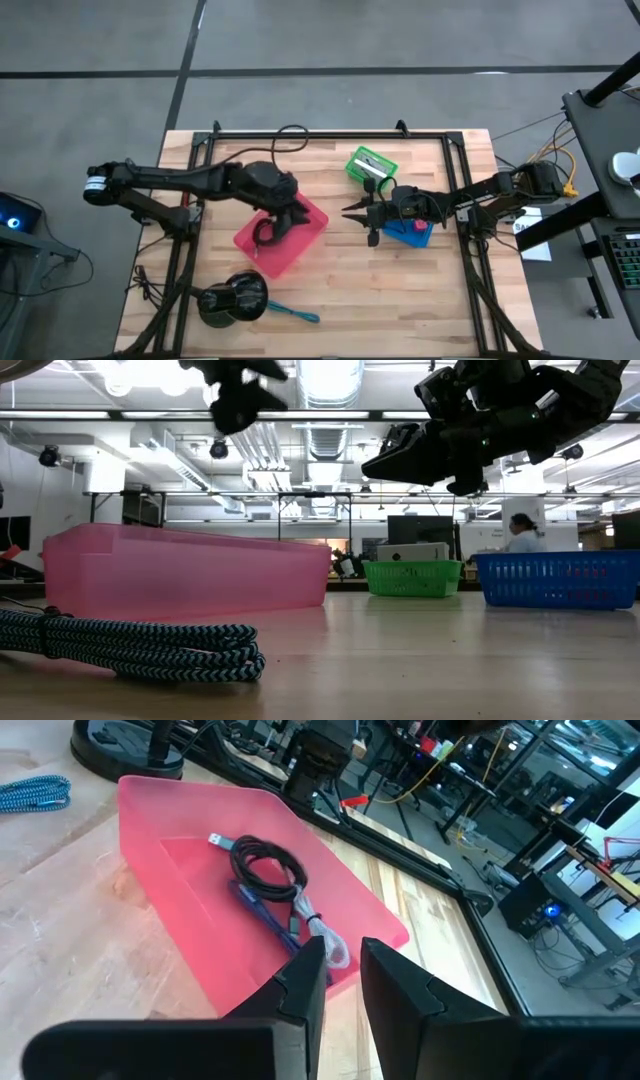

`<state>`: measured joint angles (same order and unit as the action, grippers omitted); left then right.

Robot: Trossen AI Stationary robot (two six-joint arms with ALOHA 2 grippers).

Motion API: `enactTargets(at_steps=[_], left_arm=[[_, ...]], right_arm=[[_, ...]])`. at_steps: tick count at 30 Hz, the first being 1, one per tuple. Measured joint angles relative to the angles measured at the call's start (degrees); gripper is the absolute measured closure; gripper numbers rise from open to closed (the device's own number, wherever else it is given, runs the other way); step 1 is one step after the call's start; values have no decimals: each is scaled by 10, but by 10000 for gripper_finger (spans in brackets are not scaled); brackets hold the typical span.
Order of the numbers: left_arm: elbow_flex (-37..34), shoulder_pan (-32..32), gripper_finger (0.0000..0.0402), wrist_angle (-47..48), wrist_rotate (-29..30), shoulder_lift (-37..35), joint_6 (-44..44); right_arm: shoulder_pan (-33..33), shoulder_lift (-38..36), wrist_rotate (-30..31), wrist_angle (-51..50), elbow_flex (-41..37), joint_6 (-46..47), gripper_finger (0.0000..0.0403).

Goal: Pick and place items into bin
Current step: Put the blue charger cable into the pink bin

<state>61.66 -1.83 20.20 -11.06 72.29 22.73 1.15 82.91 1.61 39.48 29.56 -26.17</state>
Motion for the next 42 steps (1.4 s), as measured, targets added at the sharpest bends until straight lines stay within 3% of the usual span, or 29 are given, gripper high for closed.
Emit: enactTargets(at_steps=[9,17,19,24,26,34,42], left_arm=[[22,12,250,-54,0,0,-141],[16,12,250,-43,20,5,-142],[16,12,250,-45,21,6,-146],[16,12,250,-58,31,5,-155],[16,12,250,-56,31,5,-181],[19,25,250,-21,-6,10,-224],[41,103,251,-4,58,34,-280]], right_arm=[[0,0,0,-1,0,-8,346],[0,0,-12,-3,0,19,346],[1,0,-56,-3,0,37,346],[-2,3,-257,-1,0,47,346],[-6,3,-301,-1,3,51,346],[-20,2,-299,1,12,127,346],[-20,4,-299,-11,12,167,346]])
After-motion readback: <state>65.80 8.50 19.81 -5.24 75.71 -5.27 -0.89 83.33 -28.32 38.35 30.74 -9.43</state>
